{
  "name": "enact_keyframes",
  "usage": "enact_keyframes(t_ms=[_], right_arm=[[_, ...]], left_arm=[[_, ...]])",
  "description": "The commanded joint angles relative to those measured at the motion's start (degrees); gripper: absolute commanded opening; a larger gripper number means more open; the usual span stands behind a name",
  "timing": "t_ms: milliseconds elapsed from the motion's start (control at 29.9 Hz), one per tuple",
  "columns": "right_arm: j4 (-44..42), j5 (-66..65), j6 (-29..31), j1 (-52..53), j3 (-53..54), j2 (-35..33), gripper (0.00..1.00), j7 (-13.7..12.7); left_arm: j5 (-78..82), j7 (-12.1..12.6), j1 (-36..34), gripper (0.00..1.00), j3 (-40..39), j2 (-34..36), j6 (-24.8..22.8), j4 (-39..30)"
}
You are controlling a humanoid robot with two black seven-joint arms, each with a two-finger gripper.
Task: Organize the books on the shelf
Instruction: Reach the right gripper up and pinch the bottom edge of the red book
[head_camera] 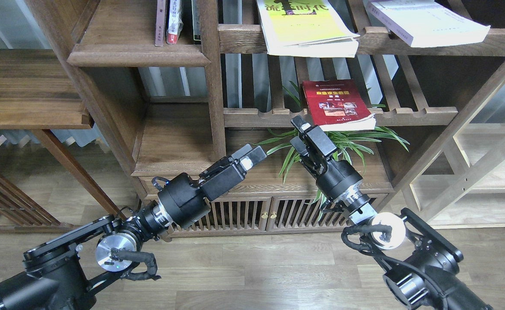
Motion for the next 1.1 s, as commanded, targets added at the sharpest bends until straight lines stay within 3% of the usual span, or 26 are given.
enact_keyframes(t_ms=[0, 134, 1070], right_arm=[[-2.9, 1.2, -4.1, 1.0, 1.5, 0.6, 0.99, 0.2], [-6.6, 3.2, -6.2, 2.9, 4.2, 1.3, 0.99, 0.3], [-23.9, 12.3, -11.2, 13.1, 7.6, 4.0, 0.97, 0.2]], left_arm=[[-0.2, 1.0, 0.1, 0.99, -0.8, 0.0, 0.0, 0.0], [-0.1, 2.4, 0.8, 0.99, -1.4, 0.1, 0.0, 0.0], [2.4, 2.9, 6.3, 0.99, -1.6, 0.1, 0.0, 1.5]])
